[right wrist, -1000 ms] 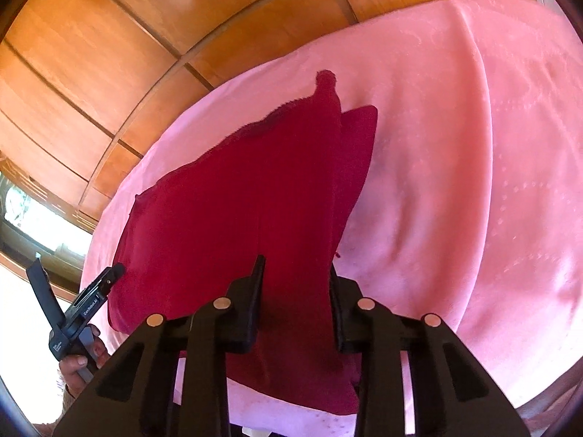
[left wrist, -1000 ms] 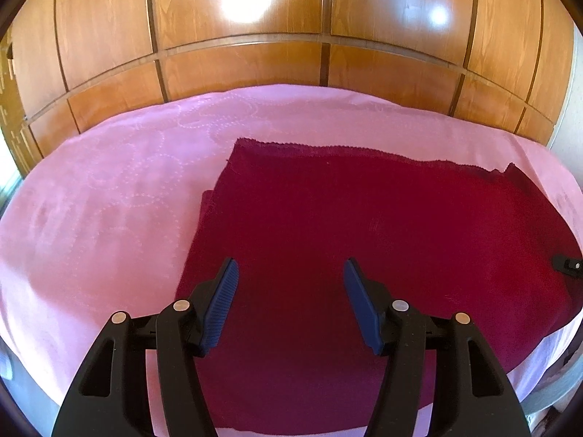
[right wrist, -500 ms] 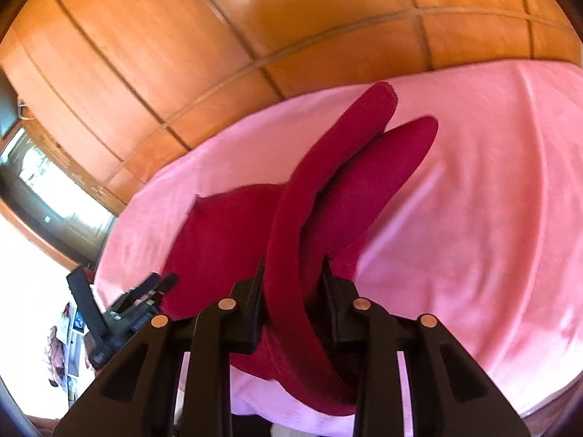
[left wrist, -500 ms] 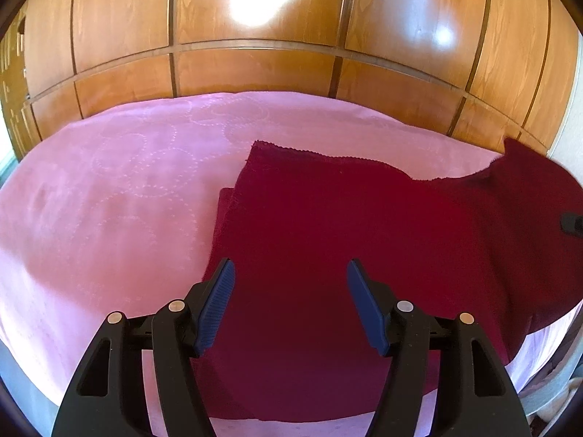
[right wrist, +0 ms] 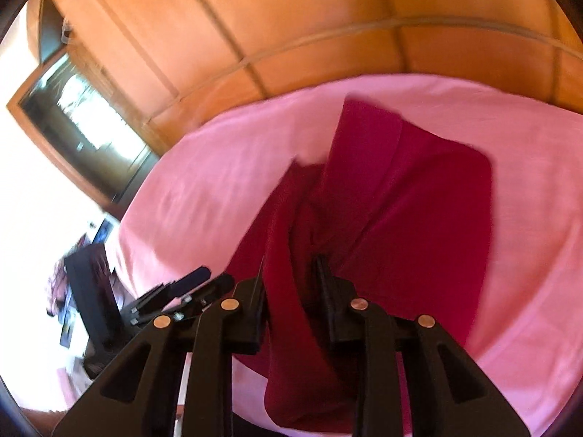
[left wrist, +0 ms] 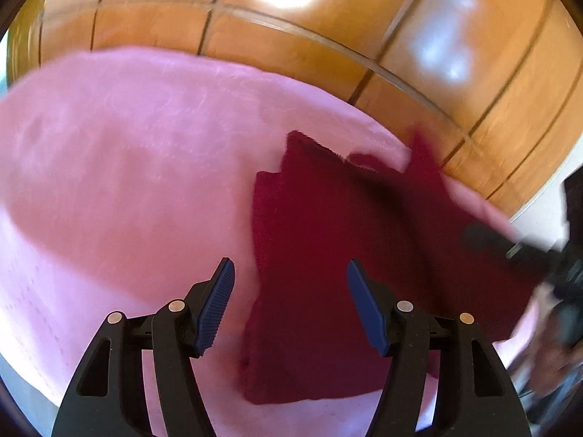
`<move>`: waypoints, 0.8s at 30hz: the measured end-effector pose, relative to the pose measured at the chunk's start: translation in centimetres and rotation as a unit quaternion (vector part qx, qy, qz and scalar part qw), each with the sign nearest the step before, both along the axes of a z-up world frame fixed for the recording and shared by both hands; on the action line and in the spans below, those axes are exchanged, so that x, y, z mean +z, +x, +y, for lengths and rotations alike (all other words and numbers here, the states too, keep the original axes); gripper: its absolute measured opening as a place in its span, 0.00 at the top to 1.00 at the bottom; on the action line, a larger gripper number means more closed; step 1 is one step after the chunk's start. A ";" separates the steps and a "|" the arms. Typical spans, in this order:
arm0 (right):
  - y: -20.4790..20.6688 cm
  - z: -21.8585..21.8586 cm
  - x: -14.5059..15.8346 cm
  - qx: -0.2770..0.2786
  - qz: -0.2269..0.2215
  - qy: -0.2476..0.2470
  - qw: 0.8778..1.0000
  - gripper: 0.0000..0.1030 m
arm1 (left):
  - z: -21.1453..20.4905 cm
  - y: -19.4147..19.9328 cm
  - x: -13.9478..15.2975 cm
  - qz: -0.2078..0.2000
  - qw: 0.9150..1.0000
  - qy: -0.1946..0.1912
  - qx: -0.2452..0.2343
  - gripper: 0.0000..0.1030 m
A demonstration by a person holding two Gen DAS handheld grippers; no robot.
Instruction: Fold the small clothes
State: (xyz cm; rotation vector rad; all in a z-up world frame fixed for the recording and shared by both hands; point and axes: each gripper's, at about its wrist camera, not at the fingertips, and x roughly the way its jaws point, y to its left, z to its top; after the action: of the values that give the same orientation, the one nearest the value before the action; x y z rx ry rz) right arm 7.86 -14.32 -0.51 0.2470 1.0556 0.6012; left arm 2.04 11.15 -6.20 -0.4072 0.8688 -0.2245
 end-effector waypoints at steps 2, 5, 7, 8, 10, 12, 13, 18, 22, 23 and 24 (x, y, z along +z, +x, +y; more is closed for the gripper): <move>-0.4 1.6 -1.0 0.025 0.000 0.000 1.000 0.78 | 1.1 0.0 0.1 0.005 0.999 -0.044 -0.006 0.39; -1.3 1.6 -0.6 0.051 -0.009 0.046 0.998 0.63 | 1.6 0.2 0.4 0.014 0.995 -0.101 -0.019 0.39; -2.4 0.2 0.7 0.056 -0.022 0.089 0.994 0.48 | 1.4 0.7 0.6 0.020 0.990 -0.132 -0.033 0.39; -2.9 -0.3 1.1 0.055 -0.028 0.094 0.994 0.46 | 1.3 0.9 0.7 0.022 0.990 -0.138 -0.036 0.39; -4.5 -2.6 1.9 0.046 -0.042 0.109 0.992 0.45 | 0.6 1.6 1.1 0.022 0.986 -0.155 -0.055 0.39; -5.8 -4.4 1.8 0.026 -0.047 0.106 0.993 0.41 | -0.5 2.8 1.0 0.040 0.983 -0.165 -0.070 0.37; -6.5 -5.5 1.4 0.011 -0.048 0.093 0.994 0.41 | -1.3 3.8 0.8 0.056 0.980 -0.170 -0.085 0.32; -8.5 -7.6 -0.4 -0.023 -0.045 0.052 0.997 0.41 | -4.4 8.1 -0.7 0.117 0.969 -0.179 -0.127 0.24; -9.3 -6.3 -1.0 0.005 -0.054 0.038 0.998 0.42 | -6.7 10.5 -1.0 0.149 0.959 -0.176 -0.162 0.18; -9.3 -5.8 -1.1 0.009 -0.055 0.039 0.998 0.42 | -7.2 11.0 -1.1 0.159 0.958 -0.169 -0.166 0.18; -9.5 -6.1 -1.0 0.011 -0.054 0.042 0.998 0.42 | -7.6 11.5 -1.2 0.169 0.955 -0.166 -0.176 0.19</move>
State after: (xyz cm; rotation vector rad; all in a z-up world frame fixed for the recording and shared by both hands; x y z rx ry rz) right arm -1.62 -20.38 -1.49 0.2732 0.9320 0.6725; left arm 13.58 3.52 -7.39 -0.6140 1.2463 -0.6505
